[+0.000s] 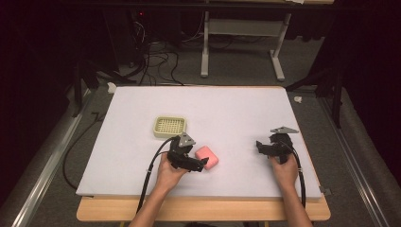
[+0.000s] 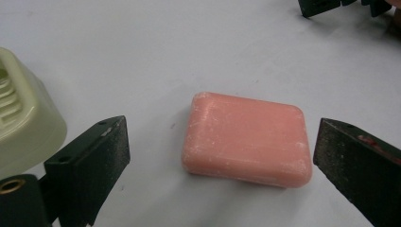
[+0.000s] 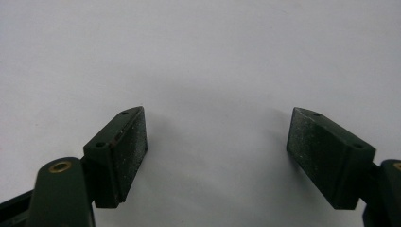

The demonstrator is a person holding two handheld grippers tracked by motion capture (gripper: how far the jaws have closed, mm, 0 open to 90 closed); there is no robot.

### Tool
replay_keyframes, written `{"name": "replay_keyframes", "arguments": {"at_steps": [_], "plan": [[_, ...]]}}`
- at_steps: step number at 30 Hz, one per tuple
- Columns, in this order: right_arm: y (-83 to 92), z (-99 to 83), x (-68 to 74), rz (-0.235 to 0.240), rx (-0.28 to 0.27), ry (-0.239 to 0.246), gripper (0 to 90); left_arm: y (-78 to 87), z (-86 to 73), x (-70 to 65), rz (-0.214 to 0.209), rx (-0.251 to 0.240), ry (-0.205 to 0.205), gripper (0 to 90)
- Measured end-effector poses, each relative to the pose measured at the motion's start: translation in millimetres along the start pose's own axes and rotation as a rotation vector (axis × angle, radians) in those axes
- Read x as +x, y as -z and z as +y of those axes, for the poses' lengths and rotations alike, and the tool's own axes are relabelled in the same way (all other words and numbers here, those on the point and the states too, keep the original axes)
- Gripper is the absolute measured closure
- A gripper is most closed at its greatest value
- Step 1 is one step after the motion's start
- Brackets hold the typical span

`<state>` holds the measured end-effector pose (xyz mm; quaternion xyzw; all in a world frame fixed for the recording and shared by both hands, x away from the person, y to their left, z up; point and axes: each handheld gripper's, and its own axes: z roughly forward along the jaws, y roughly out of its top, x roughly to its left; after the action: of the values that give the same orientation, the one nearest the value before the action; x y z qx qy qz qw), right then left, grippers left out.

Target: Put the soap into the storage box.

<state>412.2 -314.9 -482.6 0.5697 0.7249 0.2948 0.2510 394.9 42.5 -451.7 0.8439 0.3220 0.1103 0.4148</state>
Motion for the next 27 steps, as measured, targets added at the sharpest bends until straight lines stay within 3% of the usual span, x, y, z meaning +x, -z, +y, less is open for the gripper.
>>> {"name": "replay_keyframes", "arguments": {"at_steps": [15, 27], "plan": [[0.0, 0.0, 0.0, 0.0, 0.0, 0.0, 21.5, -21.0, 5.8, -9.3, -0.004, 0.051, -0.042, 4.7], [0.0, 0.0, 0.0, 0.0, 0.0, 0.0, 21.5, -40.1, 2.6, -12.0, -0.015, 0.122, -0.065, 4.7]]}}
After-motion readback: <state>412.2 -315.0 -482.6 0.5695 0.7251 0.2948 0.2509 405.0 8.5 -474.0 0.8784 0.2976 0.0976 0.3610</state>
